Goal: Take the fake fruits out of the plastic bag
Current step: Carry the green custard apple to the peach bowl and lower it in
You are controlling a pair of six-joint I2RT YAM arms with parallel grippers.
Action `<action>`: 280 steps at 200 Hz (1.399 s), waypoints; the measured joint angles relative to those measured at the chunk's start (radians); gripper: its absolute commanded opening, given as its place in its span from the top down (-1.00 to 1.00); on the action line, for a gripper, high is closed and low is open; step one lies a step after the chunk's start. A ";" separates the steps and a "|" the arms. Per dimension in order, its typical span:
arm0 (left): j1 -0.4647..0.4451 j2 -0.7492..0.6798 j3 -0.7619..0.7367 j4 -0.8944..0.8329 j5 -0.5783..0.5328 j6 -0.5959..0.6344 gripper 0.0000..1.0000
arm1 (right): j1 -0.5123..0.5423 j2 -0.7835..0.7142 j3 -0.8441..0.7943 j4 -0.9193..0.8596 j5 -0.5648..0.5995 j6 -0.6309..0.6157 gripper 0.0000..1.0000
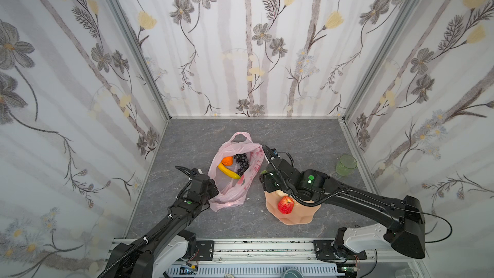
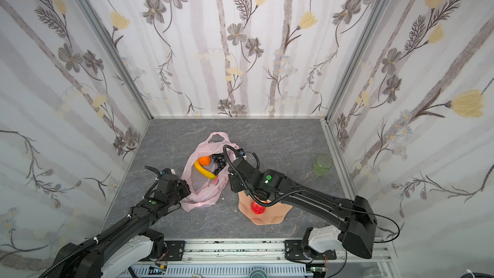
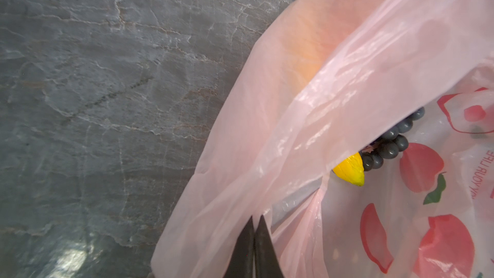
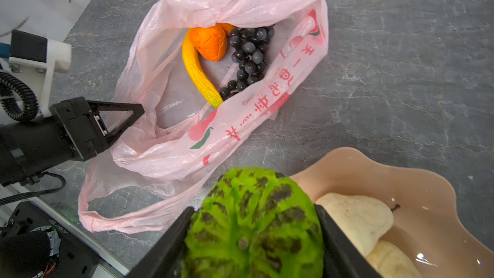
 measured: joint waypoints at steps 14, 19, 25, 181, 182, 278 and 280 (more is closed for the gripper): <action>0.000 0.000 0.000 0.000 0.003 0.002 1.00 | -0.001 -0.045 -0.044 -0.036 0.010 0.027 -0.26; 0.000 0.000 0.000 0.000 0.003 0.003 1.00 | -0.001 -0.062 -0.060 -0.048 0.012 0.038 -0.26; 0.000 0.000 0.000 0.000 0.003 0.003 1.00 | -0.001 -0.084 -0.080 -0.066 0.012 0.050 -0.26; 0.000 -0.003 0.000 0.000 0.003 0.003 1.00 | -0.026 -0.396 -0.419 -0.279 0.021 0.317 -0.17; 0.000 -0.003 0.000 0.000 0.003 0.003 1.00 | -0.026 -0.396 -0.420 -0.279 0.021 0.318 -0.17; 0.000 -0.003 0.000 0.001 0.003 0.006 1.00 | -0.027 -0.392 -0.494 -0.203 -0.012 0.350 -0.16; 0.000 -0.003 0.000 0.001 0.003 0.007 1.00 | -0.027 -0.392 -0.495 -0.201 -0.013 0.350 -0.16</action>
